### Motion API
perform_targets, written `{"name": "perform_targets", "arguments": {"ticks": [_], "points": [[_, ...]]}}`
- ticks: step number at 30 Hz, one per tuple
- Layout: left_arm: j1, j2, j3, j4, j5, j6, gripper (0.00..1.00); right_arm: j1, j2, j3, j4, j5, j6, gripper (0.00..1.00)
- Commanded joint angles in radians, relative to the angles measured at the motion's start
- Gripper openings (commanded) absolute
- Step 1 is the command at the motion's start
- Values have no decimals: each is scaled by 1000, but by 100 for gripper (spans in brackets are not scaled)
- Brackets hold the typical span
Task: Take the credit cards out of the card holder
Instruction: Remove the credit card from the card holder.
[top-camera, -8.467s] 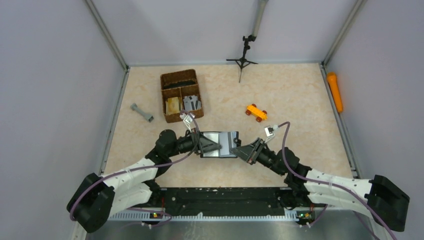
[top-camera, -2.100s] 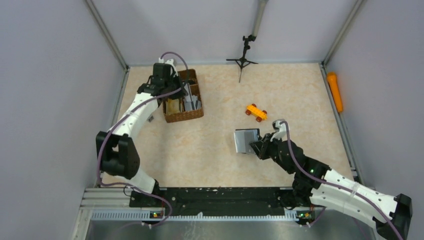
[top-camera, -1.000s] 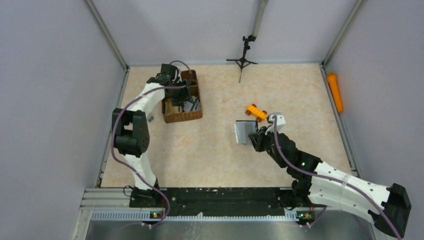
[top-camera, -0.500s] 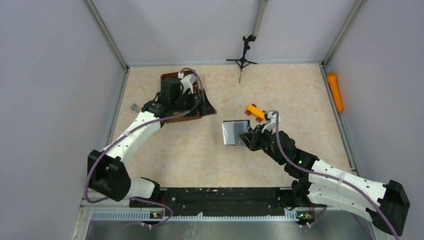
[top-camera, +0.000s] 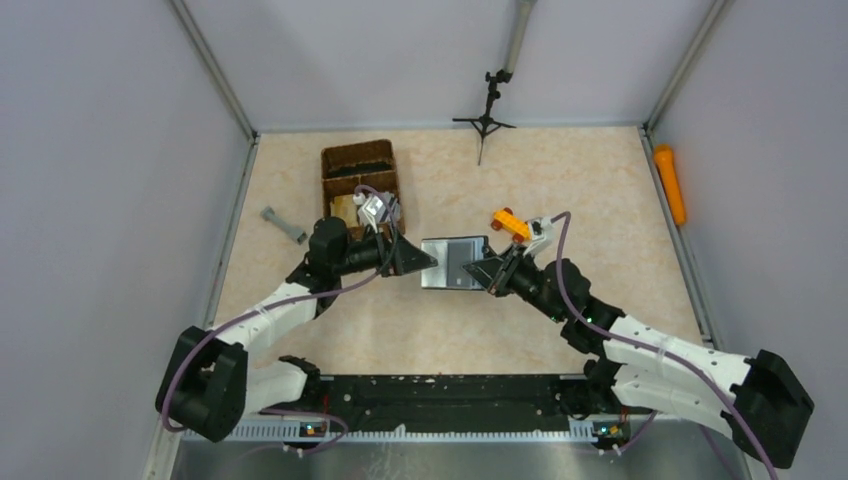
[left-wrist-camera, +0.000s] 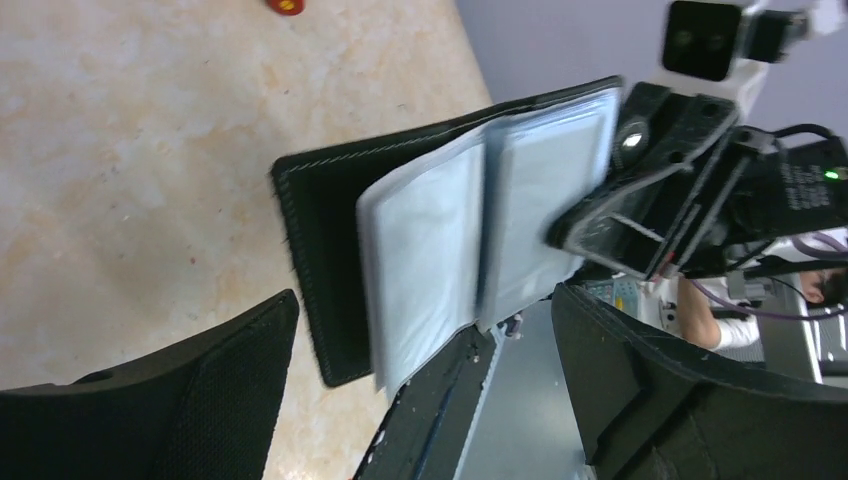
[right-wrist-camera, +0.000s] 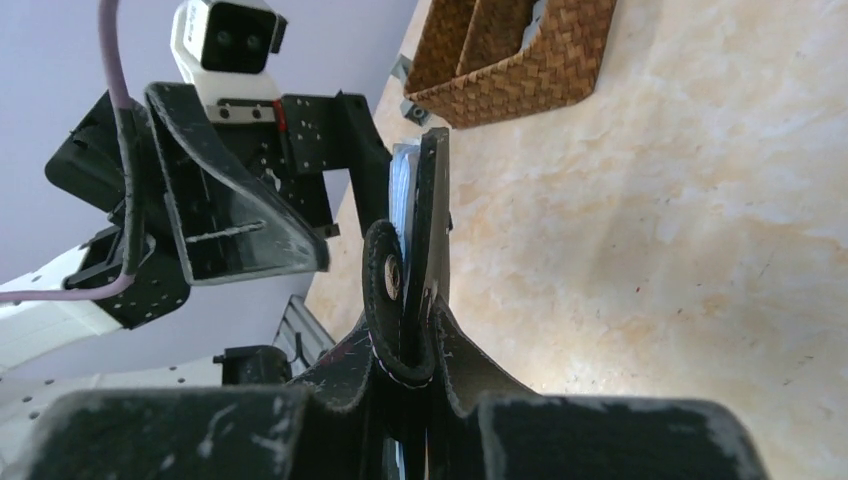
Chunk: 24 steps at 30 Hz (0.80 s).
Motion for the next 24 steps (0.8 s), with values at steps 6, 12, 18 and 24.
{"name": "perform_targets", "arguments": {"ticks": [6,12,18,24], "points": [[35,230,-88,782,233,-369,71,-15,85,-35,202,-30,123,0],[54,387,-127,1067,277,-529,5,-15,118,-37,129,2,121,0],[50,415,-131,864,267,-369,2,-15,105,-56,35,15,36,18],[-36,365,-30,208,62,28,6,-14,117,-57,-87,15,-66,39]]}}
